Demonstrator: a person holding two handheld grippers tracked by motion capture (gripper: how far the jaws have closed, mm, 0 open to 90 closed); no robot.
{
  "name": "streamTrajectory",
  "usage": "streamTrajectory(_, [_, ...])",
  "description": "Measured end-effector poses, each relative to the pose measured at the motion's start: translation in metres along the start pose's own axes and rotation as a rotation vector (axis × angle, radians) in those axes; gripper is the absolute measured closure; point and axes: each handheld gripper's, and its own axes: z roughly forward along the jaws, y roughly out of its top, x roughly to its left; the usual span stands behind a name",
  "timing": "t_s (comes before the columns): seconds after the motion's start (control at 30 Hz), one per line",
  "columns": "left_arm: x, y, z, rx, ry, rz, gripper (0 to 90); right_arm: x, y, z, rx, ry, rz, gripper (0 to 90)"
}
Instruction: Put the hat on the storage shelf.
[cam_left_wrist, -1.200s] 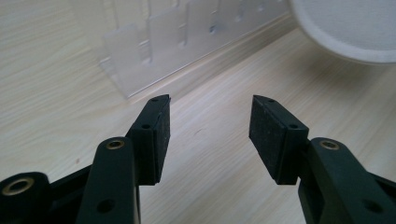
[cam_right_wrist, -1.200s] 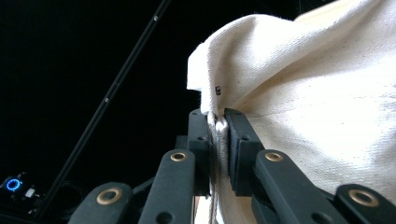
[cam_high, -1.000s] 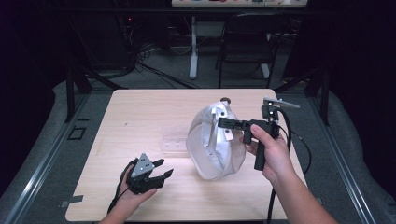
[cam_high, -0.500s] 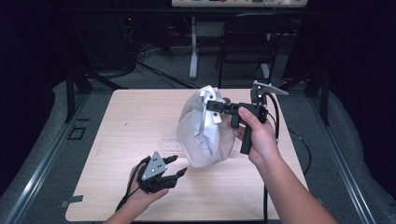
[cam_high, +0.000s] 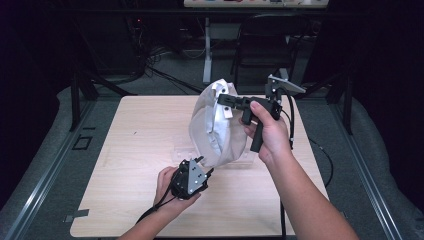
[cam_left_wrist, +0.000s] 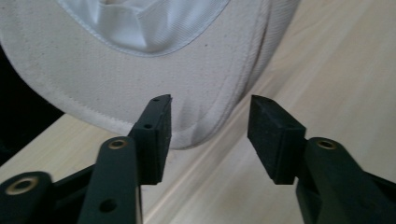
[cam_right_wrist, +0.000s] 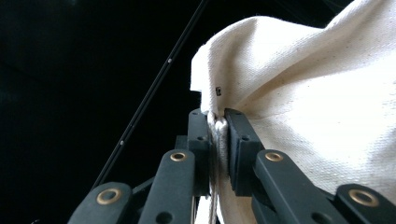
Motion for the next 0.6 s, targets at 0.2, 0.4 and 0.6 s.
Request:
streamTrajectory(0.2, [0.010,0.002,0.007,0.002,0.015,-0.029,72.8,0.000,0.003,-0.001,-0.023,0.002,0.009,81.9])
streamTrajectory(0.4, [0.024,0.000,0.012,0.003,-0.025,-0.055,82.0,-0.004,0.004,0.001,-0.019,-0.018,0.005,81.9])
streamTrajectory(0.6, [0.039,-0.004,0.023,0.022,-0.086,-0.149,83.4,-0.011,0.007,0.010,0.012,-0.051,-0.003,81.9])
